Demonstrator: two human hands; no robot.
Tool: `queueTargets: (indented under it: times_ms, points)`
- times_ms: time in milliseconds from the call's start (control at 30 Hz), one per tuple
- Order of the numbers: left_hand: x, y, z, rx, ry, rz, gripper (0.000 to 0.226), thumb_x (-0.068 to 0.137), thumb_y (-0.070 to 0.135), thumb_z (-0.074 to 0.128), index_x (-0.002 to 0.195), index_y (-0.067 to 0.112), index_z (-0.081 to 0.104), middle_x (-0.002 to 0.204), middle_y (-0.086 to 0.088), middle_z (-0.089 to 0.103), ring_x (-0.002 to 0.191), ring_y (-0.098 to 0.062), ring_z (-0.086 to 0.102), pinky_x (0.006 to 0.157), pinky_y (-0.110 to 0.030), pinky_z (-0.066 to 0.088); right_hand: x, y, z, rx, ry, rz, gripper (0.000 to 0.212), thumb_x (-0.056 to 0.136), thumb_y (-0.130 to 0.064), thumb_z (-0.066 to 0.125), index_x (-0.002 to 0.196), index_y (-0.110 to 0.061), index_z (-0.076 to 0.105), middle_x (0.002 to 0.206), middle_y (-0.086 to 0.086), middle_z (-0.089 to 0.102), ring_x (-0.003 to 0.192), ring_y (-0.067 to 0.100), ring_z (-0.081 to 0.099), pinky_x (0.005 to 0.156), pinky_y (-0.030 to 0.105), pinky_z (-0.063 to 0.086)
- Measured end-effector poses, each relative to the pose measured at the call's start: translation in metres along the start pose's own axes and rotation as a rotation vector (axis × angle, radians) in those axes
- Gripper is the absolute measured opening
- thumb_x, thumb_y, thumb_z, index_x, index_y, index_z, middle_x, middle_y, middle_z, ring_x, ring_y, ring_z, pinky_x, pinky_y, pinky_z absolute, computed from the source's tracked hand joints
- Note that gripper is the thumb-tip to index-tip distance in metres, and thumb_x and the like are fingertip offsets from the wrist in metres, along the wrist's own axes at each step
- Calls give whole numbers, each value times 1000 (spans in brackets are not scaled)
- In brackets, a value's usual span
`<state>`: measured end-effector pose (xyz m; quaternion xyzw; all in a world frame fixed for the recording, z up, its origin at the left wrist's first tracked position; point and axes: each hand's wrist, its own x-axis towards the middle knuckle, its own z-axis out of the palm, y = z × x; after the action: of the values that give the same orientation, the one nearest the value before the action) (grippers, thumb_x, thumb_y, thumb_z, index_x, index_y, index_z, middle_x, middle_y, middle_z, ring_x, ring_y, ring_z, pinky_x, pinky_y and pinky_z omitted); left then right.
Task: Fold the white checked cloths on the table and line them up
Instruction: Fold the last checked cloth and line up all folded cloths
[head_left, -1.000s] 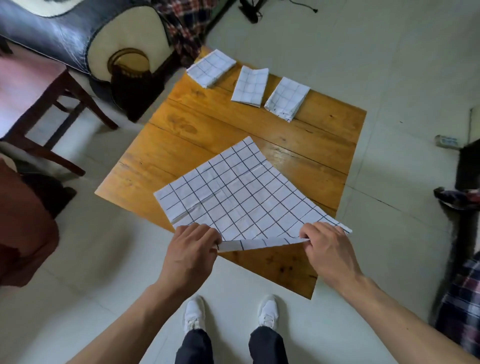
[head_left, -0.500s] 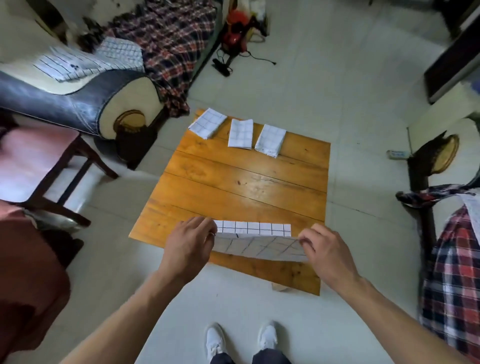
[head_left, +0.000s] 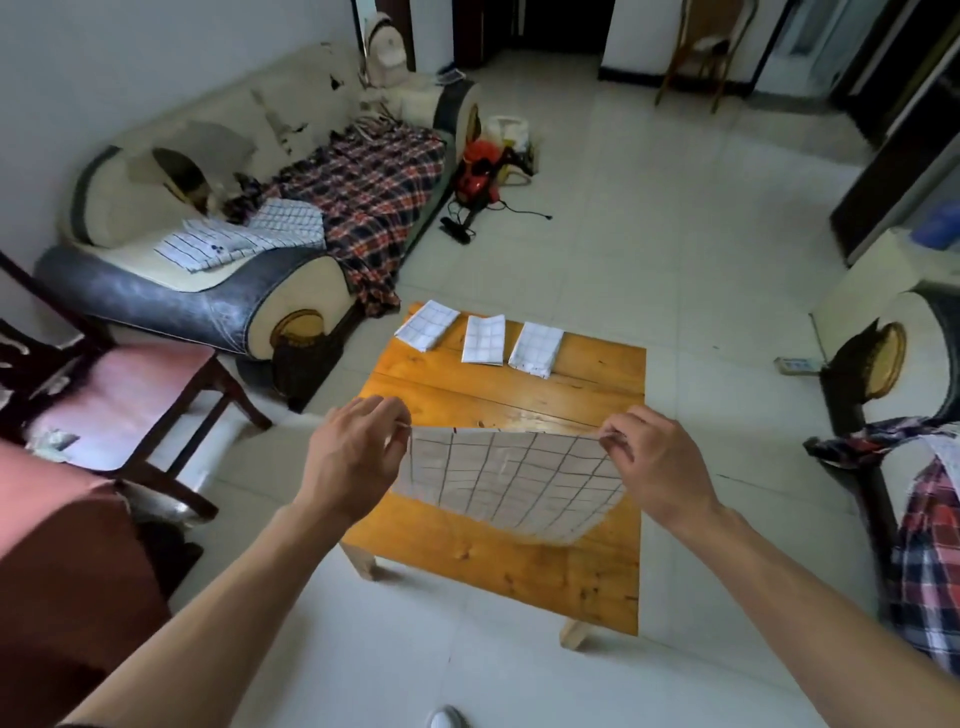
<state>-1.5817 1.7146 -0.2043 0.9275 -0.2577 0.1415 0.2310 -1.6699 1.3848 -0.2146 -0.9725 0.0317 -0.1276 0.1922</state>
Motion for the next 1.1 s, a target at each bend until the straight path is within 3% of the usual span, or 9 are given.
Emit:
queueTargets:
  times_ms: [267,400,533,667,833,1100]
  points:
    - [51,-31,3,-25,0,35,15,83,7,73,86,16,62,79,4,65,74,-22,62,63,-40,49,46,-12,3,-33,34,54,5,90,-15,70,86,-18,69,85,-8,63,74,14,57,61,22,42]
    - [98,-59,12,-61,-4,71,16,82,6,73,86,17,61,78,4,65,72,-23,61,61,-37,45,86,-20,13,-75,63,128,4,91,-21,68,87,-20,68,86,-8,62,76,20,58,64,30,49]
    - [144,-83,14,-82,25,134,14,83,8,71,87,16,60,79,1,64,73,-25,60,62,-42,45,120,-27,15,-64,128,173,6,91,-18,68,86,-20,66,82,-10,56,73,19,56,67,28,42]
    - [170,-90,9,-84,71,173,17,80,4,74,87,12,62,81,-1,64,75,-26,58,64,-45,45,128,-35,10,-72,198,148,4,90,-16,69,89,-18,66,85,-9,56,75,15,55,73,30,45]
    - [167,-89,-2,-121,134,281,5,84,8,66,87,10,63,82,-1,65,75,-24,57,64,-45,47,116,-38,4,-77,205,123,3,90,-16,69,92,-15,67,87,-6,60,76,16,57,73,28,46]
    - [86,-85,0,-111,-3,319,4,84,13,65,88,12,65,85,4,64,80,-20,61,67,-40,47,34,-35,20,-38,125,134,14,82,-10,75,90,-19,67,88,-11,58,78,16,56,70,26,41]
